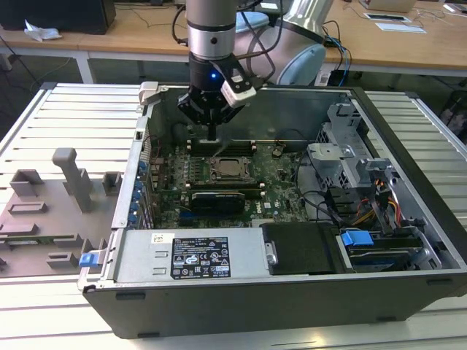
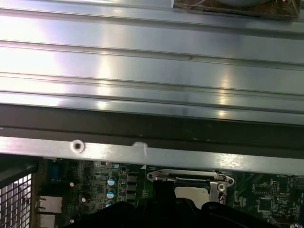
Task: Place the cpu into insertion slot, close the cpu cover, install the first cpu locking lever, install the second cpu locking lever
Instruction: 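Install the first cpu locking lever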
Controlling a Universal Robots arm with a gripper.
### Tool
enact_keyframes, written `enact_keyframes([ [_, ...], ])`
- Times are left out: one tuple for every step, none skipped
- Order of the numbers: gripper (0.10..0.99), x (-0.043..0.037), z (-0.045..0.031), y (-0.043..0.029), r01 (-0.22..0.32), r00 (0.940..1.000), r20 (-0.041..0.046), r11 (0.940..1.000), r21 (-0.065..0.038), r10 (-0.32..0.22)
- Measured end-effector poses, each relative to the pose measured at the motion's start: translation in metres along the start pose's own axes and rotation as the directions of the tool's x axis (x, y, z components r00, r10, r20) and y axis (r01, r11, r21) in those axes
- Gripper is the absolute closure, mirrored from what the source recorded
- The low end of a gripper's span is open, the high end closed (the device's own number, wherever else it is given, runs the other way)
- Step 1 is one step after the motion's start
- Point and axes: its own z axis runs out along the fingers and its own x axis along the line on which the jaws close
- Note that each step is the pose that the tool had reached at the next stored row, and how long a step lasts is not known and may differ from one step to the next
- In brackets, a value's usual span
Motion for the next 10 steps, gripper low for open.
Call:
enact_keyframes([
  [0.980,-0.0025,0.0001,-0.0002,0.000,1.0000,-0.0002,1.0000,0.000,0.000],
  [0.980,-0.0068,0.0001,-0.0005,0.000,1.0000,-0.0005,1.0000,0.000,0.000],
  [0.980,-0.0112,0.0002,-0.0008,0.000,1.0000,-0.0008,1.0000,0.000,0.000],
  [0.980,-0.0158,0.0003,-0.0011,0.000,1.0000,-0.0012,1.0000,0.000,0.000],
  [0.980,-0.0217,0.0004,-0.0015,0.000,1.0000,-0.0018,1.0000,0.000,0.000],
  [0.980,-0.0240,0.0005,-0.0017,0.000,1.0000,-0.0021,1.0000,0.000,0.000],
  [0.980,-0.0262,0.0005,-0.0019,0.000,1.0000,-0.0022,1.0000,0.000,0.000],
  [0.980,-0.0294,0.0006,-0.0021,0.000,1.0000,-0.0026,1.0000,0.000,0.000],
  [0.980,-0.0305,0.0006,-0.0022,0.000,1.0000,-0.0028,1.0000,0.000,0.000],
  [0.980,-0.0316,0.0006,-0.0023,0.000,1.0000,-0.0029,1.0000,0.000,0.000],
])
